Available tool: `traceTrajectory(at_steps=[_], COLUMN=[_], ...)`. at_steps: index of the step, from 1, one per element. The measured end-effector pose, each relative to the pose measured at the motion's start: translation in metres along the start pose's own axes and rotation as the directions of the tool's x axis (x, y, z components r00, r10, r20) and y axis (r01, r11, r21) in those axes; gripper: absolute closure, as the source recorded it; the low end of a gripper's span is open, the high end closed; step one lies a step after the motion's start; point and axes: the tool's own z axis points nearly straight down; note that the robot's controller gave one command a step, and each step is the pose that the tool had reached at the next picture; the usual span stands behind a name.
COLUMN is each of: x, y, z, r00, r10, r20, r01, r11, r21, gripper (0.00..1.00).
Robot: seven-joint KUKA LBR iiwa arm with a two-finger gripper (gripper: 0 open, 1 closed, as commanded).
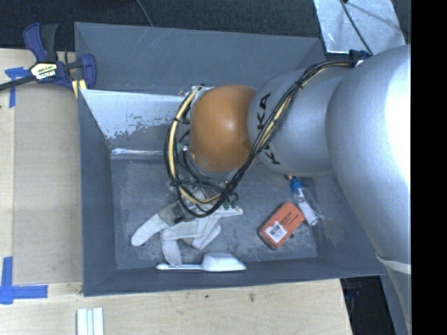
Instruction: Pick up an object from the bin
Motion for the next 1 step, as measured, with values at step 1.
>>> traceTrajectory(at_steps=[1], x=[-0.0228], y=[0.005], z=[-0.146], r00=[0.997], r10=[0.076], r20=[-0.004], r01=[-0.076], r11=[0.997], r21=[-0.001], gripper=[1.0])
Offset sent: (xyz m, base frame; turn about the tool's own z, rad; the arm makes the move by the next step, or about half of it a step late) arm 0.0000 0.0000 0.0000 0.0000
